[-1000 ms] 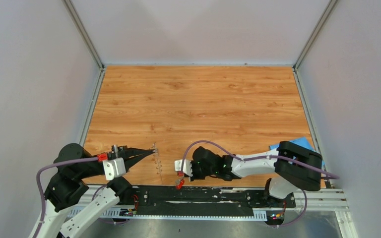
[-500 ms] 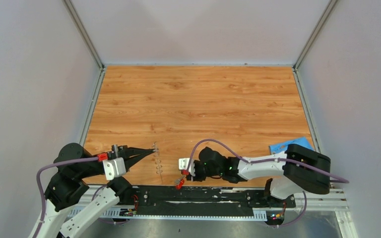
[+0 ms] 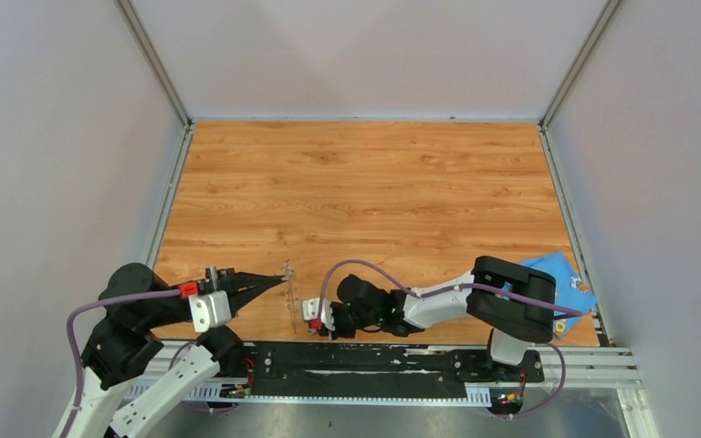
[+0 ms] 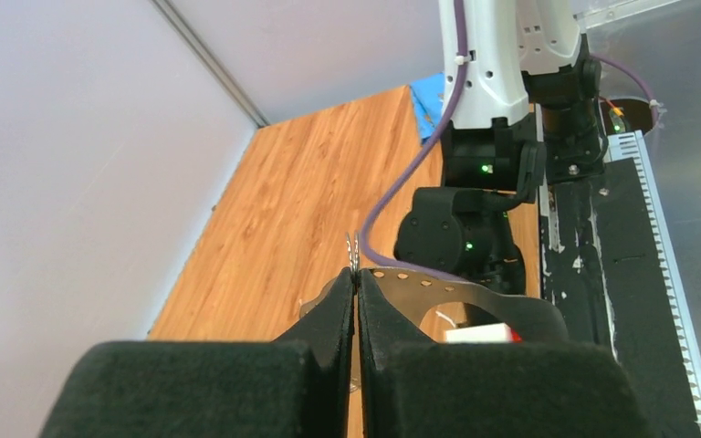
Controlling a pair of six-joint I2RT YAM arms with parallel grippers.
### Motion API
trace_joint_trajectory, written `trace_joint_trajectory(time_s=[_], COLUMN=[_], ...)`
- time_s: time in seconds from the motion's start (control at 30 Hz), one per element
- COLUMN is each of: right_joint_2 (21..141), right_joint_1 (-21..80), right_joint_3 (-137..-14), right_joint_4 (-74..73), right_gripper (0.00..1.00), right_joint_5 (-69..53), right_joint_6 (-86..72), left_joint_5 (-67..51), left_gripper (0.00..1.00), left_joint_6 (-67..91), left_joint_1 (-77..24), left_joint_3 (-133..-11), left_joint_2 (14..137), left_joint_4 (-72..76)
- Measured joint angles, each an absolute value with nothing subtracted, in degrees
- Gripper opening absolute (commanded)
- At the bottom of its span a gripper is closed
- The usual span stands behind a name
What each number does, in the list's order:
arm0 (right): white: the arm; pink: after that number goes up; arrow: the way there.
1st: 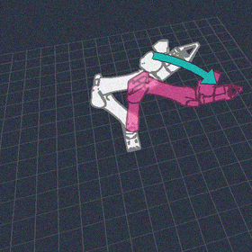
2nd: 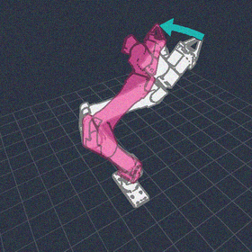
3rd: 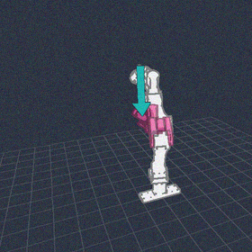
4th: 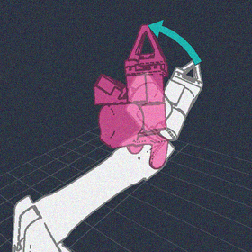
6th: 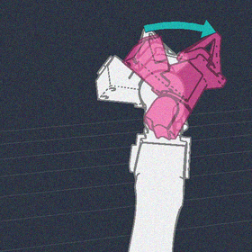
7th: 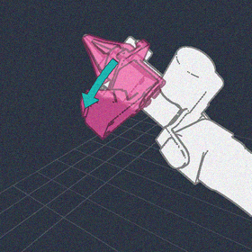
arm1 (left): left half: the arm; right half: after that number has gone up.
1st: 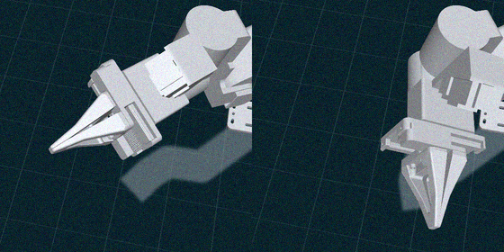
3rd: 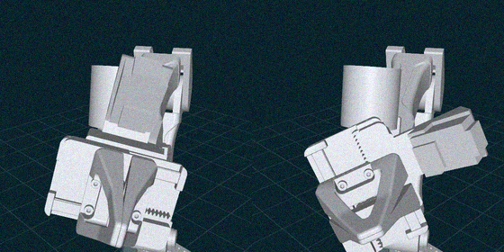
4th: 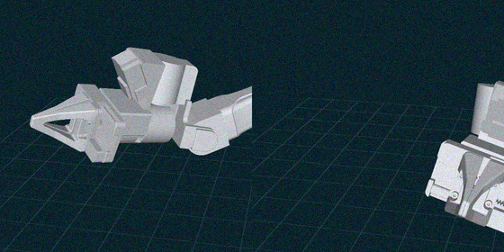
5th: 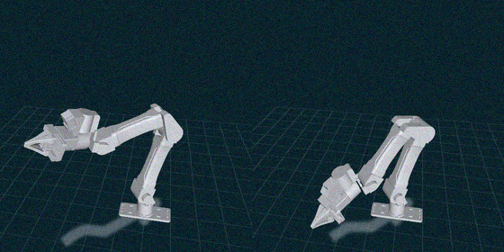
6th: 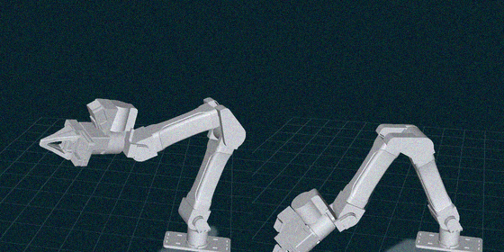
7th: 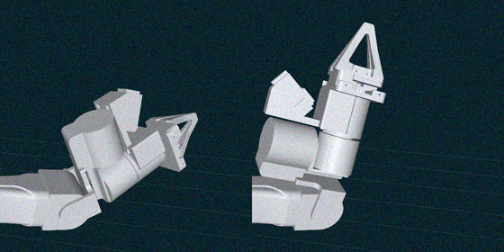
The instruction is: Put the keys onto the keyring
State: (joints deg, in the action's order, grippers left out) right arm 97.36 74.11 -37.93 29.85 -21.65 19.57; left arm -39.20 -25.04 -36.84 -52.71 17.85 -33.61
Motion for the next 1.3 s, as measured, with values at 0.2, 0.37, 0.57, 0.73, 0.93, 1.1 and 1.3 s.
trace_joint_trajectory(time_s=[0.2, 0.37, 0.57, 0.73, 0.93, 1.1, 1.3], right_joint_2=[98.13, 98.19, 95.53, 91.05, 90.39, 87.29, 73.19], right_joint_1=[66.65, 62.76, 62.41, 60.77, 56.21, 54.28, 44.82], right_joint_3=[-38.04, -36.97, -34.17, -33.19, -35.05, -36.18, -33.89], right_joint_4=[32.91, 35.62, 35.77, 34.65, 33.61, 28.62, 29.15], right_gripper=[0.01, 0.09, 0.24, 0.53, 0.53, 0.99, 1.0], right_joint_5=[-16.32, -11.88, -9.87, -9.04, -11.75, -13.45, -20.18], right_joint_6=[16.23, 13.69, 12.97, 11.16, 6.66, 2.72, -12.19], left_joint_5=[-39.22, -39.16, -39.2, -39.27, -39.92, -40.99, -41.95], left_gripper=[0.0, 0.0, 0.0, 0.0, 0.0, 0.0, 0.0], left_joint_6=[-25.12, -25.56, -25.78, -26.0, -25.39, -23.2, -20.1], left_joint_1=[-36.84, -36.84, -36.84, -36.84, -36.84, -36.84, -36.84], left_joint_3=[-52.71, -52.6, -52.6, -52.6, -51.22, -49.67, -48.6], left_joint_2=[17.82, 17.69, 17.69, 17.69, 17.69, 17.76, 17.89], left_joint_4=[-33.63, -33.74, -33.8, -33.8, -33.23, -31.86, -28.1])
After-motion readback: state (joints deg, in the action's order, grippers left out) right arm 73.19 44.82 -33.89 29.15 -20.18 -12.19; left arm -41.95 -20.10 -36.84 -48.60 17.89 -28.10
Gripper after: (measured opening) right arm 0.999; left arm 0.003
